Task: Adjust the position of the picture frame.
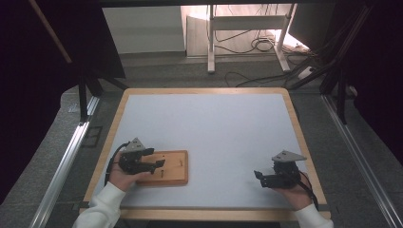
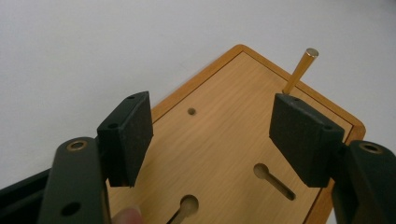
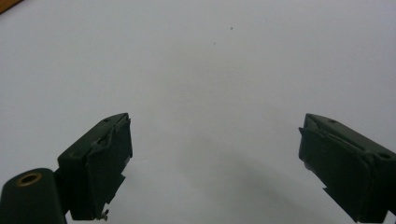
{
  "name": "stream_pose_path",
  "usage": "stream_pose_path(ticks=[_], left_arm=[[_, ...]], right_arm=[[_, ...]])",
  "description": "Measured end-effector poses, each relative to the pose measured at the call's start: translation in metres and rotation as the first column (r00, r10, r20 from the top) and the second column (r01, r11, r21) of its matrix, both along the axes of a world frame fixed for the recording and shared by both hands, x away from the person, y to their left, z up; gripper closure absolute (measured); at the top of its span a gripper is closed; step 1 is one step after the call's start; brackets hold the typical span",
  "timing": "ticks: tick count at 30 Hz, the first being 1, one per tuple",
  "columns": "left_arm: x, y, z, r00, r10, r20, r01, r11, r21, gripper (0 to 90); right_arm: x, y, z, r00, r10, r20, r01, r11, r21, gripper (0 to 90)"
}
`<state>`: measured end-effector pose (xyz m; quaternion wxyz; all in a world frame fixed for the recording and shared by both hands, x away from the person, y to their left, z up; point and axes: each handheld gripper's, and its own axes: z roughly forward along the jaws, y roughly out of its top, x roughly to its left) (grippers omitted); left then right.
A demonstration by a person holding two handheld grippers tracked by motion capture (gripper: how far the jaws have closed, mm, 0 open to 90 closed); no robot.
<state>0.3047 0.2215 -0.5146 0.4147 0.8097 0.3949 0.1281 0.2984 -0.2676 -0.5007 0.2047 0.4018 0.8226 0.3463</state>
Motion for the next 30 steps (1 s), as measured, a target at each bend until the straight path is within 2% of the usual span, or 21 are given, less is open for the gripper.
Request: stream_pose_path(ticks=[2, 3, 5, 7, 10, 16, 25, 30], left_arm=[[-0.002, 0.002, 0.001, 0.9999, 0.011, 0.001, -0.011, 0.9999, 0.002, 31.2], [-0.003, 0.003, 0.001, 0.9999, 0.013, 0.000, -0.013, 0.9999, -0.005, 31.4], [-0.004, 0.006, 0.001, 0.9999, 0.015, 0.000, -0.015, 0.9999, -0.007, 31.8], [-0.006, 0.009, 0.002, 0.9999, 0.014, 0.001, -0.014, 0.9998, -0.010, 32.3], [-0.007, 0.008, 0.001, 1.0000, 0.003, 0.002, -0.003, 1.0000, -0.007, 32.6], [-0.009, 0.004, 0.003, 0.9997, -0.022, 0.013, 0.022, 0.9998, -0.001, 32.9], [-0.008, 0.005, -0.001, 0.9999, -0.008, 0.008, 0.008, 0.9999, 0.010, 32.8], [-0.009, 0.001, -0.001, 0.9997, -0.022, 0.013, 0.021, 0.9996, 0.018, 32.8]], right_arm=[[-0.002, 0.001, 0.000, 0.9991, 0.013, 0.040, -0.013, 0.9998, -0.015, 12.2], [-0.002, 0.001, 0.000, 0.9990, 0.015, 0.041, -0.015, 0.9998, -0.010, 12.4], [-0.002, -0.002, 0.001, 0.9990, 0.022, 0.040, -0.023, 0.9992, 0.033, 12.9], [-0.004, -0.005, 0.000, 0.9990, 0.026, 0.036, -0.028, 0.9981, 0.054, 13.4], [-0.008, -0.011, -0.002, 0.9995, 0.017, 0.027, -0.018, 0.9987, 0.048, 14.0], [-0.013, -0.013, 0.000, 0.9990, -0.020, 0.039, 0.018, 0.9985, 0.051, 15.1], [-0.006, -0.001, -0.006, 0.9996, 0.021, 0.018, -0.021, 0.9995, 0.025, 16.8], [-0.006, -0.004, -0.005, 0.9997, 0.015, 0.019, -0.015, 0.9996, 0.024, 16.8]])
